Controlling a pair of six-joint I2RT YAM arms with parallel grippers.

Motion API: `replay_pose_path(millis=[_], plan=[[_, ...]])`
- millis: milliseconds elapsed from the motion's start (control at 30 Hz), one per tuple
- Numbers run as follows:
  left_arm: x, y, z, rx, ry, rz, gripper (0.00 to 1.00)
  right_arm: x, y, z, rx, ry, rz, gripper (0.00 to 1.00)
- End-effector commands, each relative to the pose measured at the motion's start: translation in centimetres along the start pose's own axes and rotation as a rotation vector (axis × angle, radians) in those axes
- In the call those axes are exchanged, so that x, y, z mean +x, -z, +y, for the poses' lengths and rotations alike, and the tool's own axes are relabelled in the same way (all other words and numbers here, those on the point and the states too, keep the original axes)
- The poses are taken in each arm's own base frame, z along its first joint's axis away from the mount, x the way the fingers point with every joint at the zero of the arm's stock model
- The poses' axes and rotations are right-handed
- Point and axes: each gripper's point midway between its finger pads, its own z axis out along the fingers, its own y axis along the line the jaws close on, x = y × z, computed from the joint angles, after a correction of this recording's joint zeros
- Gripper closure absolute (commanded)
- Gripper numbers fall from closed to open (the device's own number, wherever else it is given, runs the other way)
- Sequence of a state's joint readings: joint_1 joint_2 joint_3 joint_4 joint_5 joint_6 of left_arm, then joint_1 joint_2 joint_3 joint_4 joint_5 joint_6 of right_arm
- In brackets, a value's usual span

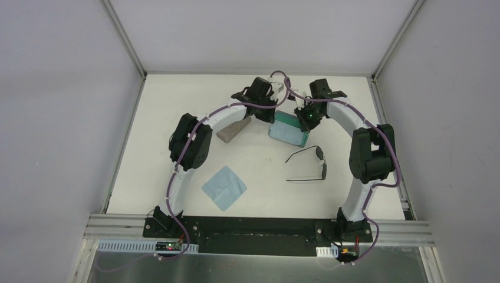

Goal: Organize the sunglasses
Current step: Pick up the glasses cleaning cloth from the sunglasses case.

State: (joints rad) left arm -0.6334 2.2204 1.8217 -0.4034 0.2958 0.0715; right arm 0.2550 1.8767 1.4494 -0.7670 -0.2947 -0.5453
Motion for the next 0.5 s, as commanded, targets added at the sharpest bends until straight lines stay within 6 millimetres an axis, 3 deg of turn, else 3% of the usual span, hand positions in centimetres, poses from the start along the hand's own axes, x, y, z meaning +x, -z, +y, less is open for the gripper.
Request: replay_pose_path(millis=[0, 467], plan=[[-2.3, -0.1, 0.2, 0.002, -0.056, -0.06, 1.0, 0.0, -0.3, -1.0, 0.061, 0.001, 0.022, 1.0], [-1.1, -1.9, -1.0, 0.051, -0.053, -0.03, 1.0, 1.1, -1.5, -1.8, 0.087, -0.005, 0.062, 1.0]])
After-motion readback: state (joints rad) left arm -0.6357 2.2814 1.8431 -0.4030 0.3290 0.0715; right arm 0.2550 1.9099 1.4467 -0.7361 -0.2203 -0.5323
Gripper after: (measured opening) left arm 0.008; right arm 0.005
